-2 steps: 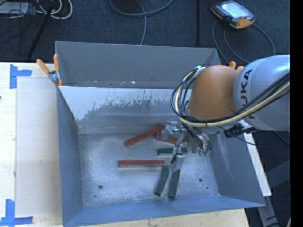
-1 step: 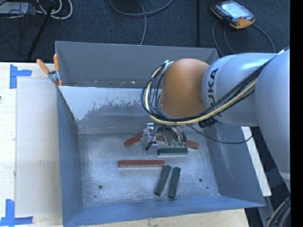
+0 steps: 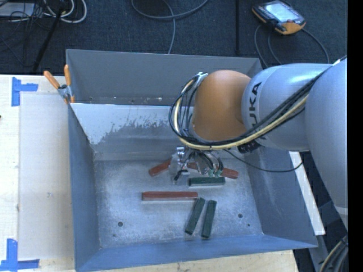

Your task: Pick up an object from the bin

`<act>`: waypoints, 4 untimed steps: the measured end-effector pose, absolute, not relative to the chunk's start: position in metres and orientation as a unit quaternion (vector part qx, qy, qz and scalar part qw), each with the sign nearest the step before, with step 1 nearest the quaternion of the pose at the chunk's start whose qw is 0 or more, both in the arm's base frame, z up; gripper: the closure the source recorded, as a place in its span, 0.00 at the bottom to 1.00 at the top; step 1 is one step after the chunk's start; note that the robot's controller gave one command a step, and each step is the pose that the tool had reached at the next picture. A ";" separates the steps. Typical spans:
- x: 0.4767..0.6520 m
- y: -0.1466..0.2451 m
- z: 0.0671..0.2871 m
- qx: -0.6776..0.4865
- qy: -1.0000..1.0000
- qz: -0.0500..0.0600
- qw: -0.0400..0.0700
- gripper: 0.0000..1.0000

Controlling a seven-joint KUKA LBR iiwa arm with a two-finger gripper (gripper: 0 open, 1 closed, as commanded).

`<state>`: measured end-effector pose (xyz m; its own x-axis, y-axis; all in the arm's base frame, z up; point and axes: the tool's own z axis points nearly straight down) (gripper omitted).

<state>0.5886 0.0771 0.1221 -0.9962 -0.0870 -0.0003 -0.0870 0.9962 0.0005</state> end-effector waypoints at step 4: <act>0.551 0.058 0.072 -0.048 0.999 0.000 -0.001 1.00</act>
Offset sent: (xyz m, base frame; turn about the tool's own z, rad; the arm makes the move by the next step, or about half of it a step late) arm -0.0476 0.0255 -0.0272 -0.0203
